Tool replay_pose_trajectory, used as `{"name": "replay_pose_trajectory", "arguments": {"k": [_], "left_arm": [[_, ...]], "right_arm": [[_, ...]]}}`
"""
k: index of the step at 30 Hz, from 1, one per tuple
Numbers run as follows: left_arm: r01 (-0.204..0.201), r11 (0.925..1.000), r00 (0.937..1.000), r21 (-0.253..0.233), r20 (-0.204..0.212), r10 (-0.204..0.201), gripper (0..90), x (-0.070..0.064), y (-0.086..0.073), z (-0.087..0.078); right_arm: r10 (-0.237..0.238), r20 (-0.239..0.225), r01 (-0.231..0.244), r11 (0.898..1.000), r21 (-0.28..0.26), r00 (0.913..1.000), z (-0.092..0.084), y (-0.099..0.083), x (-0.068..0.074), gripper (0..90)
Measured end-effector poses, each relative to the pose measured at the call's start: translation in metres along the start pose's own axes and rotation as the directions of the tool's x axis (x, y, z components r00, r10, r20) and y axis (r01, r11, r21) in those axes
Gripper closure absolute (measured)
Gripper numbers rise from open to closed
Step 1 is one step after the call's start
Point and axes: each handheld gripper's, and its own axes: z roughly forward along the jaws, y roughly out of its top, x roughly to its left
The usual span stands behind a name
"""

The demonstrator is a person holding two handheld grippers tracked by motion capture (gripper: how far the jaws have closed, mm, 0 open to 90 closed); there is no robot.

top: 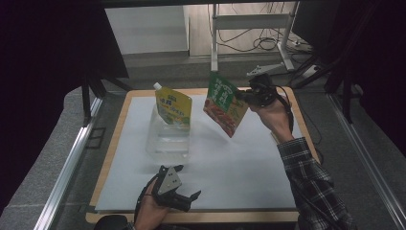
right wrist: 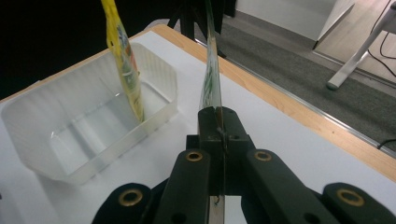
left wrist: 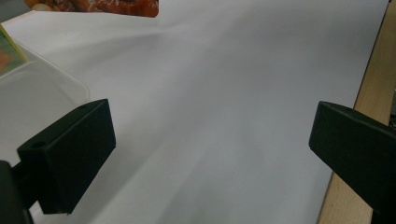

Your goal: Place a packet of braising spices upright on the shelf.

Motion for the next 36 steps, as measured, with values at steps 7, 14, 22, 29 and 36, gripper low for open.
{"name": "replay_pose_trajectory", "arguments": {"k": [7,14,22,29,36], "left_arm": [[0.013,0.9999,0.9999,-0.01,0.001,-0.013,0.0,-0.005,-0.003,-0.008],[0.017,0.9998,0.9999,-0.011,-0.004,-0.017,0.0,-0.006,-0.005,-0.011],[0.019,0.9998,0.9998,-0.012,-0.006,-0.019,0.0,-0.007,-0.005,-0.011],[0.01,0.9999,0.9999,0.0,-0.01,-0.01,0.0,-0.007,-0.006,-0.009],[0.011,0.9999,0.9999,0.002,-0.012,-0.011,0.0,-0.006,-0.006,-0.009]], "right_arm": [[-0.013,-0.013,0.013,1.0,-0.003,0.9998,-0.011,-0.001,0.006,89.6],[-0.032,-0.025,0.032,0.999,-0.004,0.9992,-0.022,-0.002,0.014,89.6],[-0.051,-0.052,0.05,0.999,-0.013,0.9974,-0.035,-0.001,0.024,89.5],[-0.075,-0.075,0.074,0.997,-0.017,0.9944,-0.045,0.001,0.032,89.5],[-0.085,-0.128,0.085,0.996,-0.009,0.9881,-0.046,0.004,0.04,89.5]]}}
